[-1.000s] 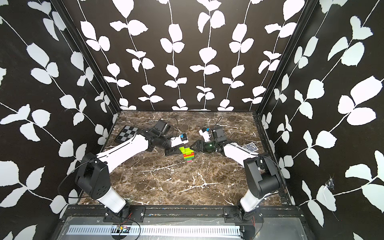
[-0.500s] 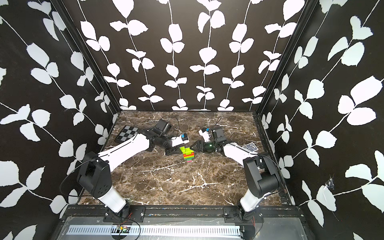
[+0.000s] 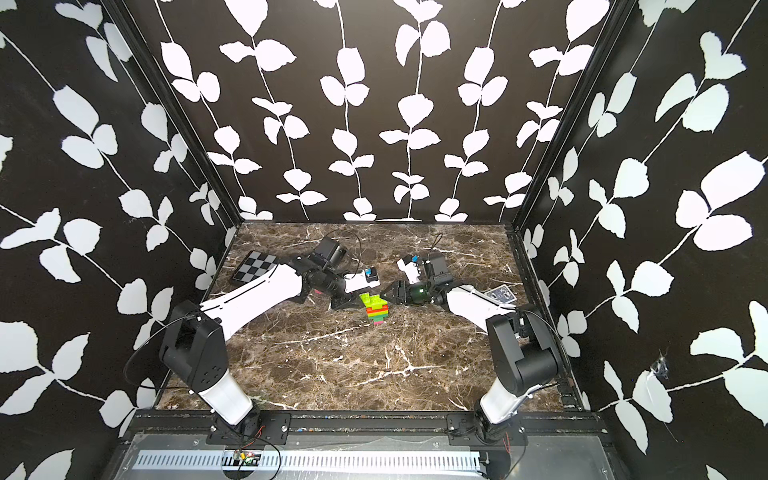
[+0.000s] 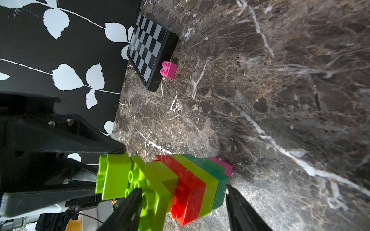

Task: Assemble a carrot with lego
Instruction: Assemble the lego brick with the lego brick.

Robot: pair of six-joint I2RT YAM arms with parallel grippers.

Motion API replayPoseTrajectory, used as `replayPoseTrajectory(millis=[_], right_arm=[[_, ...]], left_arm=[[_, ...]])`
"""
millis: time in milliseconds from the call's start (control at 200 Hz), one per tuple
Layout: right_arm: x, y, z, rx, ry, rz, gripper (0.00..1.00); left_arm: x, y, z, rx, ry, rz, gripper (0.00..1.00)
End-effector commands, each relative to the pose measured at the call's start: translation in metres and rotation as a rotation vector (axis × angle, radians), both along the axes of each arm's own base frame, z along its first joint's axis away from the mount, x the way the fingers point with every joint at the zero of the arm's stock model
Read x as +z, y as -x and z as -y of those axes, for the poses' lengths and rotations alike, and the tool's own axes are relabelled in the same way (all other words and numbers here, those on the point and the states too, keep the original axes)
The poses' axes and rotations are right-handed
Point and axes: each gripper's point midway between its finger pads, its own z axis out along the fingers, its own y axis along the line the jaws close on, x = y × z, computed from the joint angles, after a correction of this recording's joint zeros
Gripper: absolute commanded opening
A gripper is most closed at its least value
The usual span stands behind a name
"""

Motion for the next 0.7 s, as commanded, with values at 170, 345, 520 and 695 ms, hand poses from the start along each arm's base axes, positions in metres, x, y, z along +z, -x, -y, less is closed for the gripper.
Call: replayPoseTrajectory(millis=[170,345,520,695], right_arm=[[-0.0231,0.0069,-0.0005,0.01,0.04,-0.039,0.64],[-0.0243,0.0094,-0.0036,0.018,0.039,-0.041,0.64],[-0.0261,0.012,-0.0055,0.021,0.037,-0.044,0.64],[-0.0261,0.0126,-0.006,0.015,0.029,-0.043,0.63]], left_arm=[[-0.016,0.0081,-0.0076,-0.011,-0.127,-0.062,0.0],[-0.0169,0.0092,-0.0056,-0.011,-0.165,-0.09,0.0],[-0.0173,0.0119,-0.0058,-0.01,-0.215,-0.128,0.0],[-0.0237,0.0139,-0.0074,-0.021,-0.278,-0.145,0.0]])
